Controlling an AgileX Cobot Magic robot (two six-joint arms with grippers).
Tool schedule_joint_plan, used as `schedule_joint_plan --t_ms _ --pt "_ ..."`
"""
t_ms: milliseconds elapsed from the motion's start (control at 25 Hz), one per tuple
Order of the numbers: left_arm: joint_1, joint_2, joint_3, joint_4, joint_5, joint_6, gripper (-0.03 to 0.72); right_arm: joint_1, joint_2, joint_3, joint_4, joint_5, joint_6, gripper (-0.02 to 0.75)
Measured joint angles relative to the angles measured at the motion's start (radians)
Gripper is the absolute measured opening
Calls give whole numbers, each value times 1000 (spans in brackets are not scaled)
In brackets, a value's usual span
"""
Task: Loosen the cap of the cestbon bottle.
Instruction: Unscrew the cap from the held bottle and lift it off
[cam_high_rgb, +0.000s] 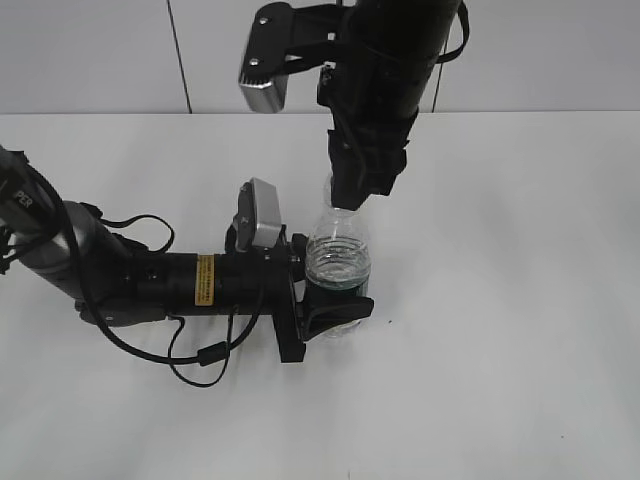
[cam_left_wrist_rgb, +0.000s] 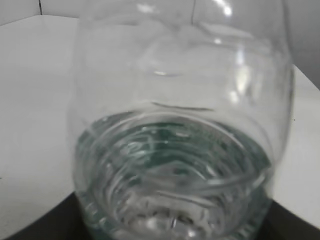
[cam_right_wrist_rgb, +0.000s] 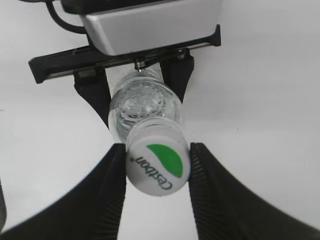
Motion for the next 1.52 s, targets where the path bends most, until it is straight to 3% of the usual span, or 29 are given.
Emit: schedule_joint_plan --t_ms 240,1520 --pt "0 0 0 0 1 -2 403 0 0 0 -2 -2 -102 294" --pt "0 0 -2 -1 0 -7 403 1 -6 0 -39 -2 -150 294"
